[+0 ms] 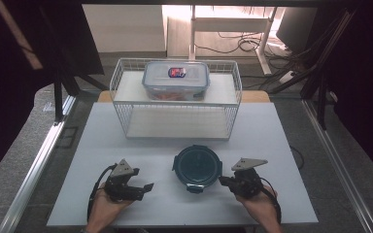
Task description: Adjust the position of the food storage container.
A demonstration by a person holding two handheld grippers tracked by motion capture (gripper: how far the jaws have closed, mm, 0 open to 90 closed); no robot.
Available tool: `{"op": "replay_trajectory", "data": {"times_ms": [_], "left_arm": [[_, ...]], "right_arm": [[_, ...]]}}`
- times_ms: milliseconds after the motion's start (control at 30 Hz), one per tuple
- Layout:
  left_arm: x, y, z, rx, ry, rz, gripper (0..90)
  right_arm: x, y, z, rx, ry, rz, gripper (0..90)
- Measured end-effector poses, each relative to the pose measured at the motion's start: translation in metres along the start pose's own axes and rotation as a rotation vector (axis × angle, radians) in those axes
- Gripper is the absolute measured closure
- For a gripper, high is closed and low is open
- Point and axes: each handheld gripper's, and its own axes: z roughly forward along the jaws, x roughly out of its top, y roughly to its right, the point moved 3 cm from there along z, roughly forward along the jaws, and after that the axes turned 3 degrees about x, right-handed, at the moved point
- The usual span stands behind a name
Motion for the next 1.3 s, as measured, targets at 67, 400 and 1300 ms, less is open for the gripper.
{"op": "replay_trajectory", "data": {"times_ms": [67,400,1300], "left_arm": [[0.0,0.0,-0.001,0.001,0.001,-0.004,20.3],[0.0,-0.002,0.0,-0.002,0.0,-0.017,21.3],[-0.002,-0.007,-0.001,0.002,-0.002,-0.044,21.5]], "right_arm": [[-0.002,0.006,-0.004,-0.031,-0.018,-0.002,89.6],[0.014,0.035,0.003,-0.046,0.059,0.136,89.5],[0.039,0.006,0.036,-0.09,0.028,0.084,89.8]]}}
